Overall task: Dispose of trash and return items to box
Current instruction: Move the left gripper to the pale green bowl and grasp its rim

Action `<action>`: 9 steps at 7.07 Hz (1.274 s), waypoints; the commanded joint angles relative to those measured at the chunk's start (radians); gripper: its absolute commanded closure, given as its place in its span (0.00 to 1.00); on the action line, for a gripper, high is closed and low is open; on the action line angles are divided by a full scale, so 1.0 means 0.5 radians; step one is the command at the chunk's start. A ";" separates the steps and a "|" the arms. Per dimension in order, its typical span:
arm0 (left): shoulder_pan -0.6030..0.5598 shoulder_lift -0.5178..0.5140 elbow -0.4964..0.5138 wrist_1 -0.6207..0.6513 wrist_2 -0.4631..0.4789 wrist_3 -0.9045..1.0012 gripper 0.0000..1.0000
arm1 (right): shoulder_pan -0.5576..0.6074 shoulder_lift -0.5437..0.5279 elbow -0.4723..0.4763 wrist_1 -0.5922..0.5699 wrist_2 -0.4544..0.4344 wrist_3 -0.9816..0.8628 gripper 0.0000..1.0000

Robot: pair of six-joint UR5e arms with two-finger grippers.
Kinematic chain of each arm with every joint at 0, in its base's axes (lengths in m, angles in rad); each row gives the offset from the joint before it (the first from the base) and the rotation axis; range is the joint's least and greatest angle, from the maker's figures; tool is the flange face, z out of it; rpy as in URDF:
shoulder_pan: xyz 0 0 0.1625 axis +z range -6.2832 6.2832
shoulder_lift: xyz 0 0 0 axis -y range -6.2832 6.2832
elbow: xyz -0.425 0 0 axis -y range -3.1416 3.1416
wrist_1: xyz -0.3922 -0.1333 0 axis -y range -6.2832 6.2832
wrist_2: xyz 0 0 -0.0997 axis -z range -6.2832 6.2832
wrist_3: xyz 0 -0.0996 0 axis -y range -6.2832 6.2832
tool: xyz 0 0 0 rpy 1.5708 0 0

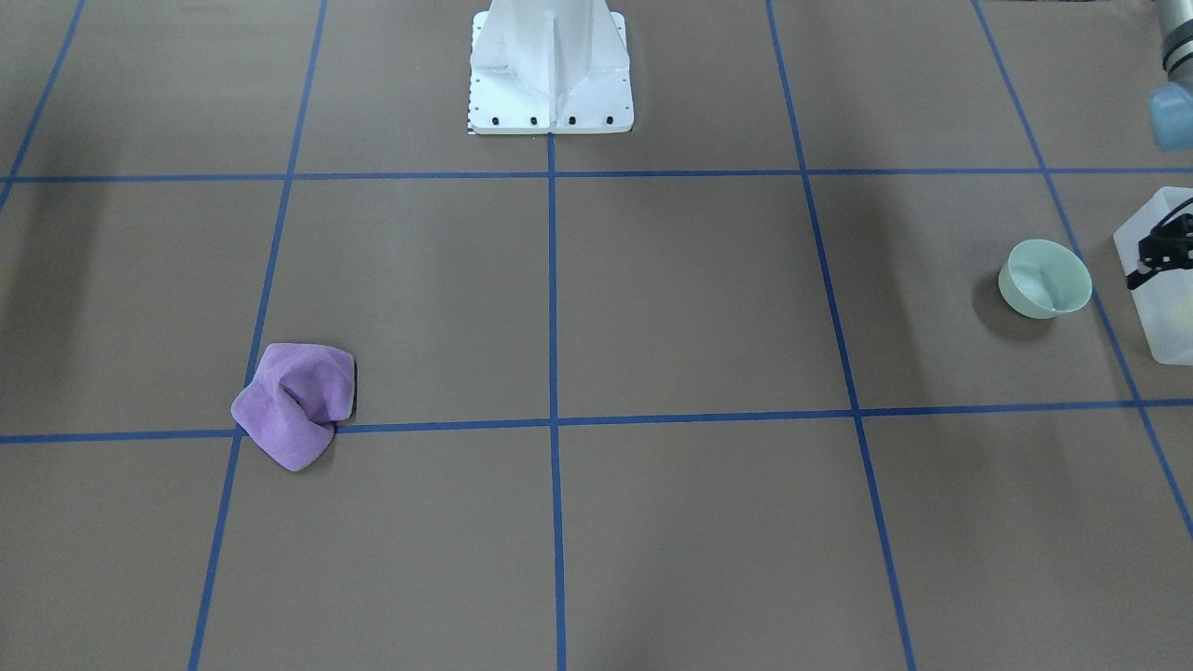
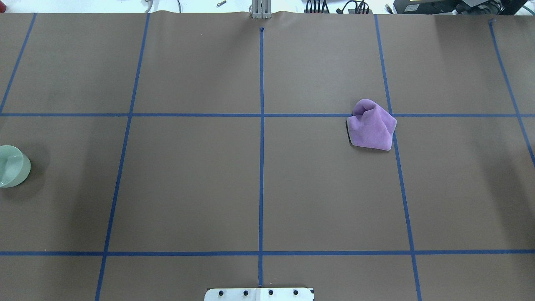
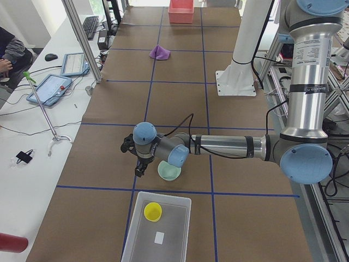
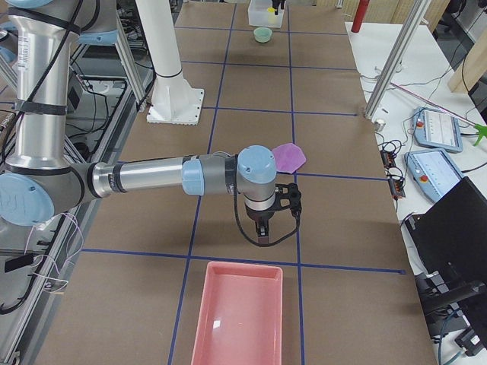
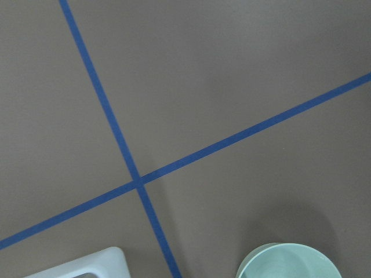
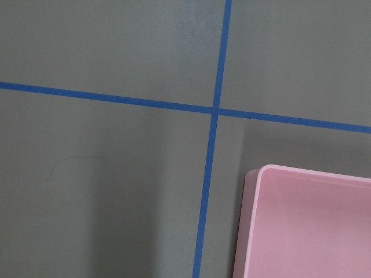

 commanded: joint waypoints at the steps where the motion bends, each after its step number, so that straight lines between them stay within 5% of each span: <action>1: 0.237 0.039 0.309 -0.661 0.127 -0.340 0.02 | 0.000 0.000 0.000 0.003 -0.003 0.000 0.00; 5: 0.332 0.192 0.341 -0.918 0.106 -0.358 0.02 | 0.000 0.000 0.006 0.003 -0.003 0.000 0.00; 6: 0.375 0.192 0.347 -0.955 0.109 -0.359 0.17 | 0.003 0.000 0.006 0.003 -0.003 0.000 0.00; 8: 0.388 0.195 0.344 -0.964 0.106 -0.359 1.00 | 0.000 0.000 0.006 0.003 -0.003 0.000 0.00; 9: 0.388 0.192 0.335 -0.964 0.084 -0.359 1.00 | 0.000 0.000 0.006 0.003 -0.003 0.000 0.00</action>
